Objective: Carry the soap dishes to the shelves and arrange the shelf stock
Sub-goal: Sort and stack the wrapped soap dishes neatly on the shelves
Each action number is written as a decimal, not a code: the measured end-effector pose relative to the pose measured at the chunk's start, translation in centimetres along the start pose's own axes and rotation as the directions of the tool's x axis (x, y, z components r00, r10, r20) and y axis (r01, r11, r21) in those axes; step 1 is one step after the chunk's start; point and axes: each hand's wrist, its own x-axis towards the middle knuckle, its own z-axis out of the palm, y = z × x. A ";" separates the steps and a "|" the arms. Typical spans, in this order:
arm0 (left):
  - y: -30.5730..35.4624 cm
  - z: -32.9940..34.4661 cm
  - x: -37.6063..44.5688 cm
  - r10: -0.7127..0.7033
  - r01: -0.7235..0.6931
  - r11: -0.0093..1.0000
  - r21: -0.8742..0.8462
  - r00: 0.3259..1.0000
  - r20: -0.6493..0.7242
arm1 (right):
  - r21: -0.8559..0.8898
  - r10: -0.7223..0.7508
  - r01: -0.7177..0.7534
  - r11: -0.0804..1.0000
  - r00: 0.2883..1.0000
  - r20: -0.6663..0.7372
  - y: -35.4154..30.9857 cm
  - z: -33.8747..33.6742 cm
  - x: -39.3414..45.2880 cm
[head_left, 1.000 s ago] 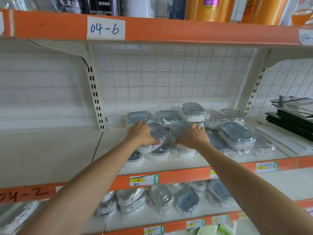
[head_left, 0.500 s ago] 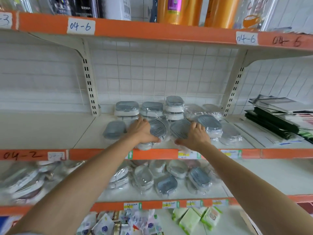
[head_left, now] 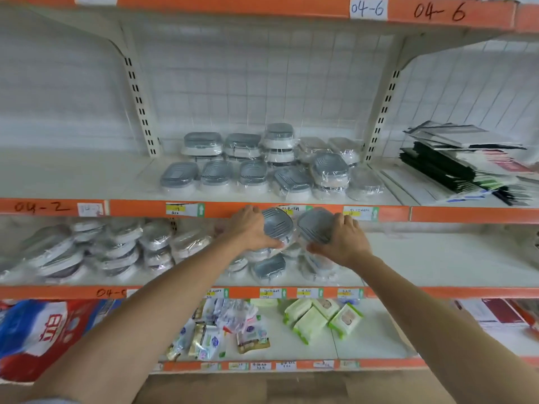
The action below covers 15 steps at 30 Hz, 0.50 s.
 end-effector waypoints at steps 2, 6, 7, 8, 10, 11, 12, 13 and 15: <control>0.5 1.5 -0.6 0.007 -0.008 0.999 0.032 1.000 0.025 | 0.008 0.010 -0.010 1.000 1.000 0.028 1.2 1.4 -0.8; 0.4 4.6 -0.9 0.022 -0.026 0.999 0.045 0.995 0.093 | 0.037 0.047 -0.051 0.998 0.994 0.102 2.4 4.6 -1.5; 0.1 5.3 -0.6 0.012 -0.016 0.999 0.039 0.994 0.110 | 0.044 0.050 -0.055 0.997 0.991 0.123 2.4 5.4 -1.5; -0.2 6.2 -0.3 0.004 -0.009 0.999 0.034 0.992 0.128 | 0.050 0.051 -0.059 0.997 0.988 0.143 2.5 6.2 -1.4; -0.8 7.9 0.2 -0.007 0.002 1.000 0.026 0.985 0.174 | 0.050 0.059 -0.068 0.996 0.983 0.176 2.5 7.9 -1.1; -1.1 8.7 0.5 -0.010 0.006 1.000 0.022 0.980 0.198 | 0.048 0.067 -0.078 0.996 0.979 0.190 2.5 8.7 -0.9; -1.4 9.5 0.8 -0.010 0.007 1.000 0.016 0.976 0.219 | 0.045 0.080 -0.091 0.995 0.975 0.207 2.5 9.5 -0.8; -1.8 10.3 1.0 -0.008 0.005 1.000 0.010 0.971 0.237 | 0.039 0.092 -0.103 0.994 0.970 0.223 2.4 10.3 -0.7; -2.4 11.8 1.5 0.001 -0.001 1.000 0.000 0.963 0.268 | 0.022 0.115 -0.125 0.992 0.961 0.252 2.5 11.7 -0.5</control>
